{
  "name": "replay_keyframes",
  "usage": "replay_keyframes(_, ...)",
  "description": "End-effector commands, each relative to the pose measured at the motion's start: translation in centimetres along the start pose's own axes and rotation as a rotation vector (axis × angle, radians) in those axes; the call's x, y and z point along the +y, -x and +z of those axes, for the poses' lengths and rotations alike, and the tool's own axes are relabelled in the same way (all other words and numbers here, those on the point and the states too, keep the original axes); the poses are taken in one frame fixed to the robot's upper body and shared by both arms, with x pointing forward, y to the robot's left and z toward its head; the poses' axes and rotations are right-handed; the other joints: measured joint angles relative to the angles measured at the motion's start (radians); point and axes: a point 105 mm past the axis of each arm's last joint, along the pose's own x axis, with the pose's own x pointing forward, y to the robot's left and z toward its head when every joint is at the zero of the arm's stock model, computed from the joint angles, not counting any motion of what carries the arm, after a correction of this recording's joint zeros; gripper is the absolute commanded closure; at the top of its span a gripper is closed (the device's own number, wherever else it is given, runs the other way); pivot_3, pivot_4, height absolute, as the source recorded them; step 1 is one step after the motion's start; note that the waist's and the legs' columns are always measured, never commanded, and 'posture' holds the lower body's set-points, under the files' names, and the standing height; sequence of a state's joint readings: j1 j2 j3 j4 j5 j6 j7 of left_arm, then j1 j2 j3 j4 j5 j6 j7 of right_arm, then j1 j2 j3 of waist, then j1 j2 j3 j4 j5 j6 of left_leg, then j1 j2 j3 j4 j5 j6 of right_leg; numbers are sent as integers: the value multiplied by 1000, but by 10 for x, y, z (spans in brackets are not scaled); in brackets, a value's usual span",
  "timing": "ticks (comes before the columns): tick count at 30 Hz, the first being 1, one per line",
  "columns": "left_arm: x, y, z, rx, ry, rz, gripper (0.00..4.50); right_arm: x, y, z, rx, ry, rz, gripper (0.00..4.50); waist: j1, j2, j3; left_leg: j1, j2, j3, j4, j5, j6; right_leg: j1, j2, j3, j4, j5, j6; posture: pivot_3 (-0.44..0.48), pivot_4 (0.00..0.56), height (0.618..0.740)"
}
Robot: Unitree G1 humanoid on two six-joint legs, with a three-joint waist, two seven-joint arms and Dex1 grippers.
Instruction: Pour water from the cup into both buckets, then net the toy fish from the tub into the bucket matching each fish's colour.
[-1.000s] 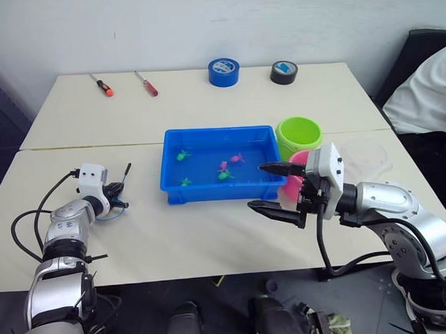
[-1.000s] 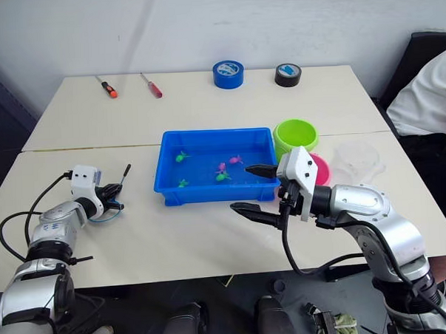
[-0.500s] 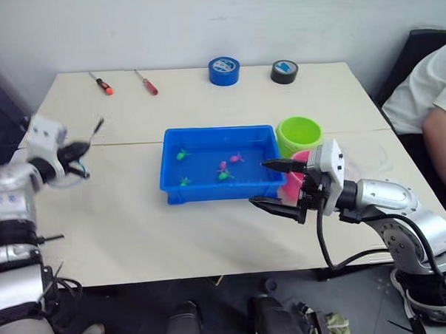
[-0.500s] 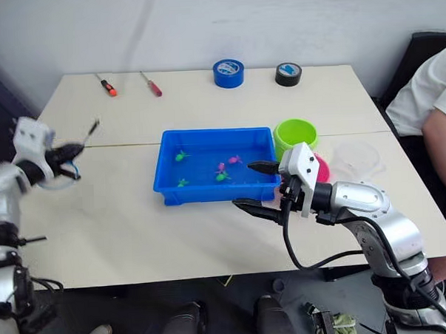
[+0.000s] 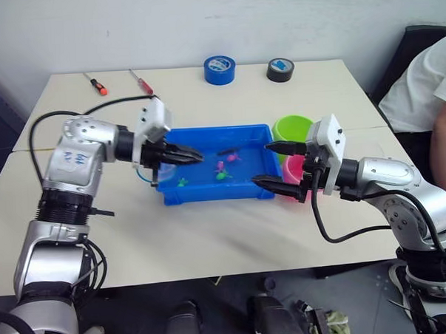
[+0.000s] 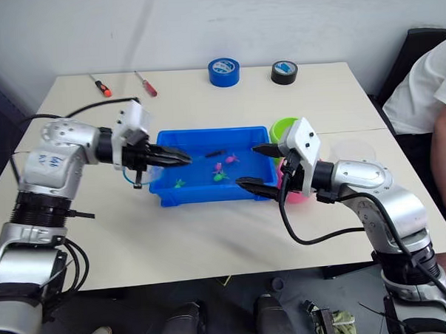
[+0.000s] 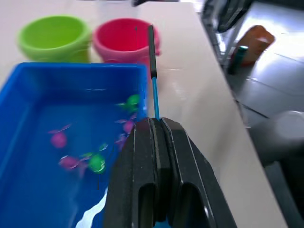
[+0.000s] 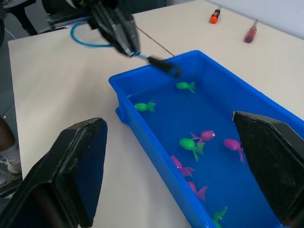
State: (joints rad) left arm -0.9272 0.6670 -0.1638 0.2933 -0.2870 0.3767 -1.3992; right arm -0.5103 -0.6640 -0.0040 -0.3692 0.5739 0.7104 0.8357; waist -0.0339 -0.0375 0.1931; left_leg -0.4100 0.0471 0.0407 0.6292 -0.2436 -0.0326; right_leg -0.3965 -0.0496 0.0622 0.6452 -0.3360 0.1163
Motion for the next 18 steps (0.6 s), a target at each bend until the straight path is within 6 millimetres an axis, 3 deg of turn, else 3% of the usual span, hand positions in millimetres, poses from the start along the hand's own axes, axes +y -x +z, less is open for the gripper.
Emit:
replay_keyframes(1, -8, -12, 14, -18, -82, -108, 4422, 7, 0, 7, 32, 12, 47, 0, 2, 0, 0, 0, 0, 0, 0, 0, 0, 0, 1, 0, 0, 0, 0, 0, 150, 734)
replay_keyframes(8, -17, -32, 14, -29, -133, -234, 4422, 23, -3, 6, 108, -15, 140, 0, 4, 1, 0, -1, 0, -1, 1, 0, 0, 0, 1, 1, 0, 0, -1, 0, 150, 734)
replay_keyframes(18, -18, -38, 13, -27, -148, -264, 4422, 34, -7, 9, 101, -33, 185, 0, 5, 1, 0, -1, 0, -2, 2, 0, 0, -1, 2, 1, 1, 0, -1, 0, 150, 734)
